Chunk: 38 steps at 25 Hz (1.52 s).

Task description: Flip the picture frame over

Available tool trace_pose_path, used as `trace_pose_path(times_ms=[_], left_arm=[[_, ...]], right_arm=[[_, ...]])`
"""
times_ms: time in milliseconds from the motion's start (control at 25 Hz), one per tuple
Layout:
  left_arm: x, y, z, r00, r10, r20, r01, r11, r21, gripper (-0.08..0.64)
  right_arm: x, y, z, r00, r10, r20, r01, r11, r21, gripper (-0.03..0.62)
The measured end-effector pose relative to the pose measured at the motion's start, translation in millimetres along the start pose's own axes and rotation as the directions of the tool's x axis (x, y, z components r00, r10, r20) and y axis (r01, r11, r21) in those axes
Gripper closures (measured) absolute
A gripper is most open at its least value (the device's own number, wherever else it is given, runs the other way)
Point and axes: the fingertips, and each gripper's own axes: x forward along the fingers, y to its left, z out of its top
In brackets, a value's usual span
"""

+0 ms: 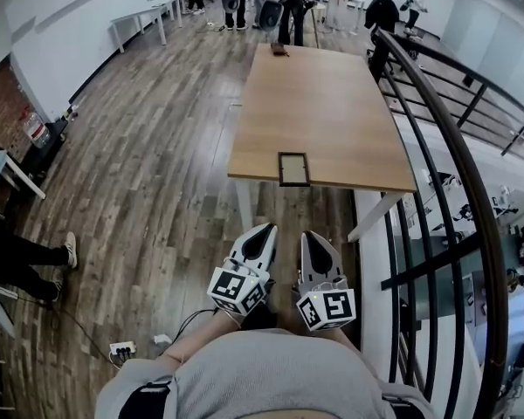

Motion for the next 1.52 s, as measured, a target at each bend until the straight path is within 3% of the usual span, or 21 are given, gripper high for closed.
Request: trace_pose_path(times_ms=[600, 1320, 1520], left_arm=[[130, 96, 19, 0.995, -0.099, -0.034, 0.099, 0.995, 0.004, 0.554], [165, 99, 16, 0.999, -0.029, 0.014, 0.029, 1.0, -0.002, 0.554], [174, 107, 0, 1.0, -0.01, -0.011, 0.01, 1.0, -0.013, 0.554]], right_arm=[[154, -54, 5, 0.997, -0.066, 0.028, 0.066, 0.998, -0.007, 0.574], [169, -91, 7, 1.0, 0.003, 0.011, -0.002, 0.998, -0.061, 0.574], [176, -112, -26, 0.997, 0.004, -0.08, -0.002, 1.0, 0.027, 0.574]])
